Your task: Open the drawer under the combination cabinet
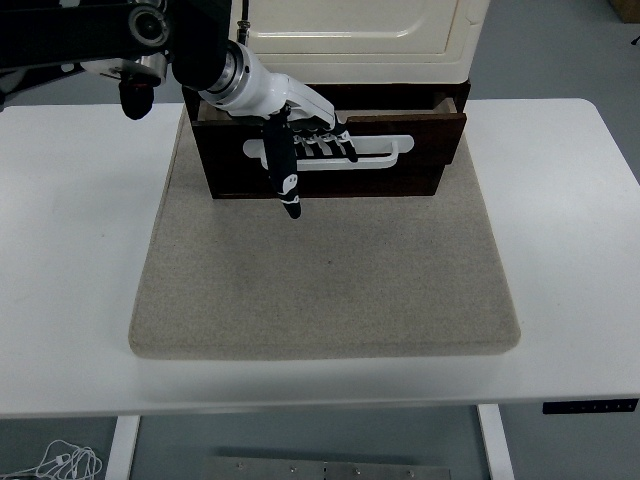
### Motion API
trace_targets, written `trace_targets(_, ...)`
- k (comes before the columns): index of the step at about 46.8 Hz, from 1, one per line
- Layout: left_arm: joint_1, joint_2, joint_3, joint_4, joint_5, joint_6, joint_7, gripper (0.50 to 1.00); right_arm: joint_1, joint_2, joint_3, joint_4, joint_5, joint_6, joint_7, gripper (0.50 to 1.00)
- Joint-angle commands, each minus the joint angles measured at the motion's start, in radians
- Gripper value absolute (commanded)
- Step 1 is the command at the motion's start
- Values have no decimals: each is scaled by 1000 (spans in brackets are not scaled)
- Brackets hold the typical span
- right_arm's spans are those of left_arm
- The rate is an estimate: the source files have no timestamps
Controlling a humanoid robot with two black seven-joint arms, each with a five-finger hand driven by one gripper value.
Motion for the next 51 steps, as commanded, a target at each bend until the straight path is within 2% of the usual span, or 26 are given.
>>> trace_targets(1,-9,-1,-3,-1,1,-29,0,1000,0,0,0,0,0,0,0,928)
trace_targets(11,-14,1,-30,-17,1,-84,0,1000,0,0,0,0,0,0,0,928)
trace_targets(26,-37,2,-58,-47,1,-95,0,1000,0,0,0,0,0,0,0,926)
trace_targets(37,-38,16,-159,-49,-1,-118,0,1000,2,0,0,0,0,0,0,926)
trace_targets(42,-34,28,-240,-50,-2,-118,-9,1000,0,0,0,0,0,-1,0,928)
trace_targets(51,-17,28,-517,-21,-13,-98,-17,1000,0,0,0,0,0,-1,0,926)
